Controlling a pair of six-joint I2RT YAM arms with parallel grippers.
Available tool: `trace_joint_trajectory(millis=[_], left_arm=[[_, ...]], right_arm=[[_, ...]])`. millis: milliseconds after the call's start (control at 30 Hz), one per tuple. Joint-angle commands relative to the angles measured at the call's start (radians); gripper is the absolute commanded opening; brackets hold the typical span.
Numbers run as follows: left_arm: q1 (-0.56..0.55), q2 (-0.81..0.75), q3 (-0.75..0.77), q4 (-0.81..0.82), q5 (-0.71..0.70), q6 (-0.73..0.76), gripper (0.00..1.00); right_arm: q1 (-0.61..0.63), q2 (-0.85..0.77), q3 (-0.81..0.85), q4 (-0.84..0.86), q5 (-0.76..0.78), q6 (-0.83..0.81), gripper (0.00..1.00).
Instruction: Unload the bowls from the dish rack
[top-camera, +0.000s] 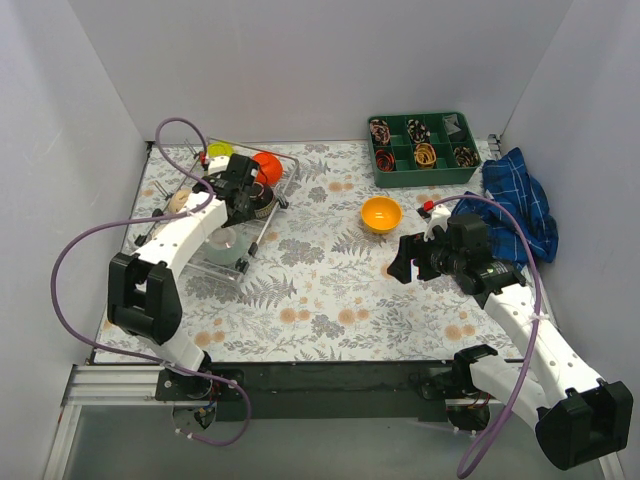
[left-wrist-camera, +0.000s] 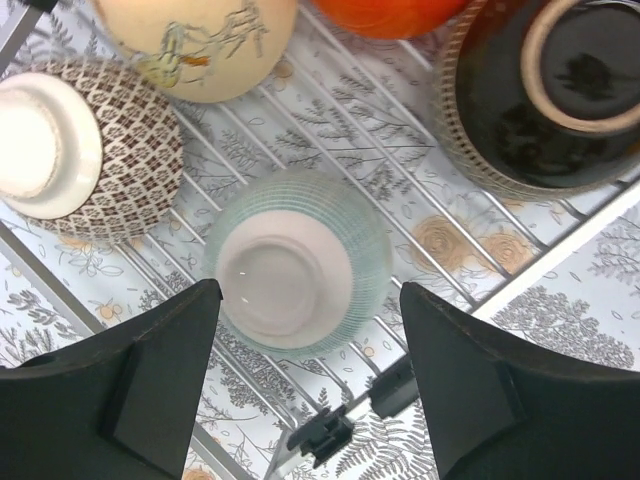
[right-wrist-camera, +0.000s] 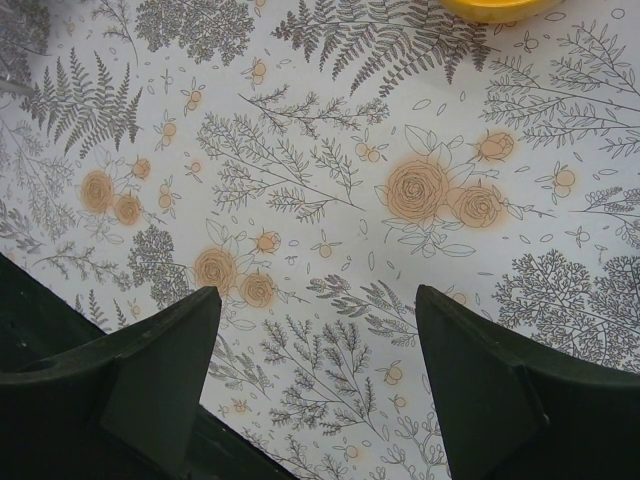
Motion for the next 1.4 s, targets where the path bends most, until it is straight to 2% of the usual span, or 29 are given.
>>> trace_joint_trajectory(millis=[0,233,333,467,500,600,633,900,1100,1367], left_arm=[[0.091,-0.057,-0.059,0.024,0.078,-0.035,0.73],[0.134,-0.048,-0.116,0.045,0.198,-0.046,0.70],[0.144,-0.040,-0.129,0.058,0.211,-0.046,0.63],[0.146,-0.033,-0.108,0.061,0.220,-0.043,0.48],[0.146,-0.031,-0.088,0.059,0.218,-0.042,0.38],[0.146,-0.031,-0.035,0.050,0.211,-0.034,0.22],[0.146,-0.033,-0.015,0.047,0.206,-0.032,0.20],[0.146,-0.045,0.084,0.059,0.169,0.003,0.18],[0.146,0.012,0.045,0.119,0.132,0.054,0.18],[0.146,0.043,-0.030,0.237,0.172,0.069,0.21]], right_arm=[[0.002,-0.003,0.025,0.008,-0.001,-0.010,0.87],[0.002,0.007,0.029,0.007,-0.001,-0.011,0.87],[0.001,0.012,0.034,0.007,0.000,-0.011,0.87],[0.002,0.013,0.035,0.007,0.003,-0.011,0.87],[0.002,0.013,0.035,0.008,0.003,-0.011,0.87],[0.002,0.015,0.037,0.007,0.006,-0.011,0.87],[0.002,0.015,0.039,0.007,0.008,-0.011,0.87],[0.002,0.018,0.042,0.008,0.012,-0.016,0.87],[0.002,0.023,0.040,0.007,0.011,-0.020,0.87],[0.002,0.012,0.031,0.008,0.011,-0.022,0.87]])
